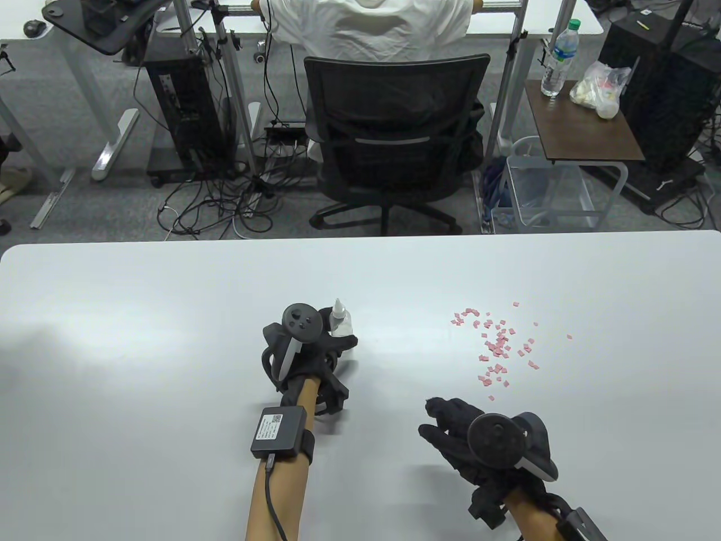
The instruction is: Squeeze empty conical bottle to blow paper scraps with air puff
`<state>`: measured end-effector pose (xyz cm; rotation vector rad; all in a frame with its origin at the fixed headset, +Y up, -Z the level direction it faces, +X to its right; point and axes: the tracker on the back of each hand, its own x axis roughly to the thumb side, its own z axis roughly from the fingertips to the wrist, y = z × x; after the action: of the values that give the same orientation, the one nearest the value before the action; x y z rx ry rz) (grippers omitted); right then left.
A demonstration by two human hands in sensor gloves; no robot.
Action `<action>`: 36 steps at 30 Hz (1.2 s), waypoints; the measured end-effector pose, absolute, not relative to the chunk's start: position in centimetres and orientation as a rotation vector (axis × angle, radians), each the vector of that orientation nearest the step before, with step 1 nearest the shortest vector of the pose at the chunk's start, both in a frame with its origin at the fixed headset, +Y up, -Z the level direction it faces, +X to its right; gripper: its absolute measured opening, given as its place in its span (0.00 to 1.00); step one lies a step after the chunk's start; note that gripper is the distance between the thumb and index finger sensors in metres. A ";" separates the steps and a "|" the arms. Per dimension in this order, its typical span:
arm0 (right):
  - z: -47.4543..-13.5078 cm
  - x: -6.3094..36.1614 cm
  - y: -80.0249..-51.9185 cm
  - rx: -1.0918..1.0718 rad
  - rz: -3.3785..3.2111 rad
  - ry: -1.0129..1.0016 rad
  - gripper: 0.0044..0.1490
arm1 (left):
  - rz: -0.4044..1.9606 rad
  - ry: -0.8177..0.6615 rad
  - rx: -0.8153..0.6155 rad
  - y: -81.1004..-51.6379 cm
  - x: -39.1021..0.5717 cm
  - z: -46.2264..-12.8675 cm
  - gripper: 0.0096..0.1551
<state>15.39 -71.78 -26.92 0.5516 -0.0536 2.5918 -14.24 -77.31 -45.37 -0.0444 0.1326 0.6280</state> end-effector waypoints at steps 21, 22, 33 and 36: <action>-27.7 16.6 -71.6 0.419 2.590 -0.030 0.39 | 0.174 0.105 -0.132 -73.2 -17.8 -38.4 0.63; -27.8 16.7 -71.3 0.384 2.585 -0.042 0.39 | 0.152 0.083 -0.122 -72.7 -18.3 -37.2 0.62; -25.9 16.7 -68.2 0.084 2.574 -0.578 0.47 | 0.116 -0.026 0.304 -67.8 -17.1 -26.7 0.59; -25.9 16.5 -69.4 0.103 2.696 -0.503 0.52 | -0.057 -0.043 0.342 -69.0 -16.3 -26.5 0.60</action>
<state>16.51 -69.40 -25.93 0.1033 -0.5031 2.6961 -16.27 -68.99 -26.47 0.3423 -0.0434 -0.0569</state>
